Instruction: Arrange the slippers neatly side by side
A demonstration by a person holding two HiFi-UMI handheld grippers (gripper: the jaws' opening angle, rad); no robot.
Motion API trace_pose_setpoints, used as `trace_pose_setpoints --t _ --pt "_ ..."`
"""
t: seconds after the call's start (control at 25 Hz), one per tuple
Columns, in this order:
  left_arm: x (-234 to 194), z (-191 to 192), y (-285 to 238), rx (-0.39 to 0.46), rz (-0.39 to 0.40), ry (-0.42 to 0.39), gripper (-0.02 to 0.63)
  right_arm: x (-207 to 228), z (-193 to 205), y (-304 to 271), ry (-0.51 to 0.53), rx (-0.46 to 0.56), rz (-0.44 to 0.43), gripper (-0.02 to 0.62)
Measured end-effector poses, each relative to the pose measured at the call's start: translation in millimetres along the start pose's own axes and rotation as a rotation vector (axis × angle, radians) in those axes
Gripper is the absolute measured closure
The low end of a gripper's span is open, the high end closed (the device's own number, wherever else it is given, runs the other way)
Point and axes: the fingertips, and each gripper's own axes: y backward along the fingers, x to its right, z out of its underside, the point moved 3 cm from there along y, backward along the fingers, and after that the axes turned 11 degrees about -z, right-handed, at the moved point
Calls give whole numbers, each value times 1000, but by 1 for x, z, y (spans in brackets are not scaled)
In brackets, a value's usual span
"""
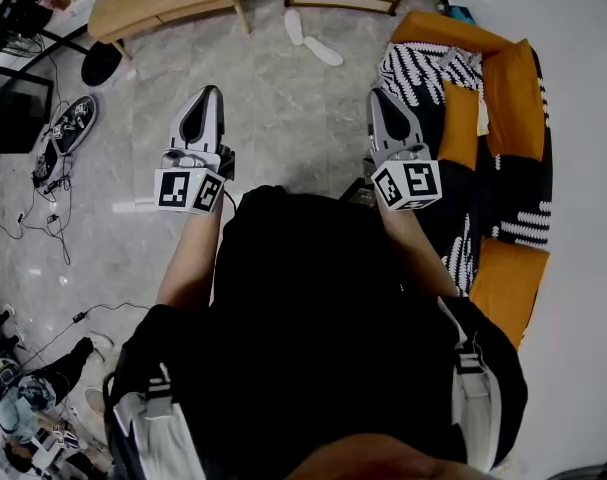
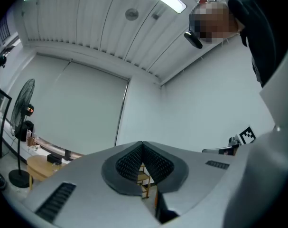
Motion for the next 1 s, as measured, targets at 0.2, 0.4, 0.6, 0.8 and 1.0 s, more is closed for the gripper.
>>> trace_pose_setpoints --t 0.2,0.4,0.6,0.8,1.0 --pt "-2 -5 -2 12 -18 13 592 2 -6 7 -21 63 0 563" --pt "7 -6 1 9 39 23 592 3 -5 11 -45 70 2 563" --pt "4 -9 3 6 45 20 592 -4 0 8 -52 57 -18 563" --pt "0 -8 8 -6 49 18 592 -11 0 6 -45 58 -39 563" --pt "-24 -22 10 6 -1 27 592 -16 1 2 -51 60 -55 563"
